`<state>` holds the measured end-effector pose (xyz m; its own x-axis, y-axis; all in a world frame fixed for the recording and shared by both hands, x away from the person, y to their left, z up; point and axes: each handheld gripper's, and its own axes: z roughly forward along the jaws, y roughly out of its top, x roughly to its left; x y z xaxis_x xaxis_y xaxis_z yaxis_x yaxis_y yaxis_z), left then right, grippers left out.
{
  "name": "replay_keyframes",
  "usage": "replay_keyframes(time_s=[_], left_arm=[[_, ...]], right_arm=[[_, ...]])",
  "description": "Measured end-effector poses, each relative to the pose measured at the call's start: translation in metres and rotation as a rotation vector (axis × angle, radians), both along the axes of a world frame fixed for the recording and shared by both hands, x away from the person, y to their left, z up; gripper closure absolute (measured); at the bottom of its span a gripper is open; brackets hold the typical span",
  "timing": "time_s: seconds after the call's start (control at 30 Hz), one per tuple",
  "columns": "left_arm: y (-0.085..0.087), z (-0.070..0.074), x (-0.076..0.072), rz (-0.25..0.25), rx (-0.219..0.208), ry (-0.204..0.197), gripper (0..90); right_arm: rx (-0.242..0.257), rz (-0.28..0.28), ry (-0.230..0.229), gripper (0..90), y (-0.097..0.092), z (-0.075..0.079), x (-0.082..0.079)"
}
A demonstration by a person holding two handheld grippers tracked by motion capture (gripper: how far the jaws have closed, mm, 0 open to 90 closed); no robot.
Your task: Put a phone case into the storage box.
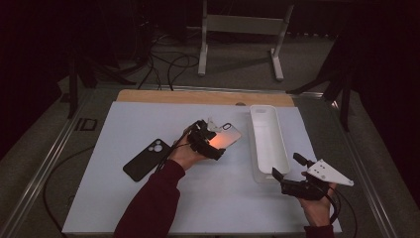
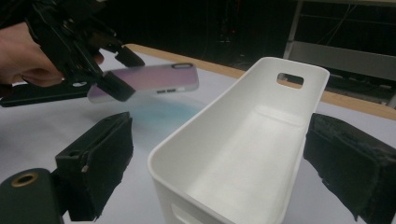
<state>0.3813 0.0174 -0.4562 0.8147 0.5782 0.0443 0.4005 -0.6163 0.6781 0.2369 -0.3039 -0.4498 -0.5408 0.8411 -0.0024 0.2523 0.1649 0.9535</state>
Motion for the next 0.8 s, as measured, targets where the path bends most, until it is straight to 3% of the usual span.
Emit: replay_keyframes(time_s=[0.17, 0.37, 0.8], left_arm=[[0.006, 0.007, -0.005, -0.005, -0.012, -0.020, 16.9], [0.012, 0.012, -0.010, -0.014, -0.007, -0.039, 16.9], [0.014, 0.025, -0.021, -0.035, -0.046, -0.073, 16.9]], right_arm=[[0.028, 0.022, 0.023, 7.9, -0.001, 0.002, 0.004], [0.022, 0.025, 0.039, 7.9, 0.001, 0.001, 0.008], [0.015, 0.051, 0.048, 7.9, 0.012, 0.007, 0.016]])
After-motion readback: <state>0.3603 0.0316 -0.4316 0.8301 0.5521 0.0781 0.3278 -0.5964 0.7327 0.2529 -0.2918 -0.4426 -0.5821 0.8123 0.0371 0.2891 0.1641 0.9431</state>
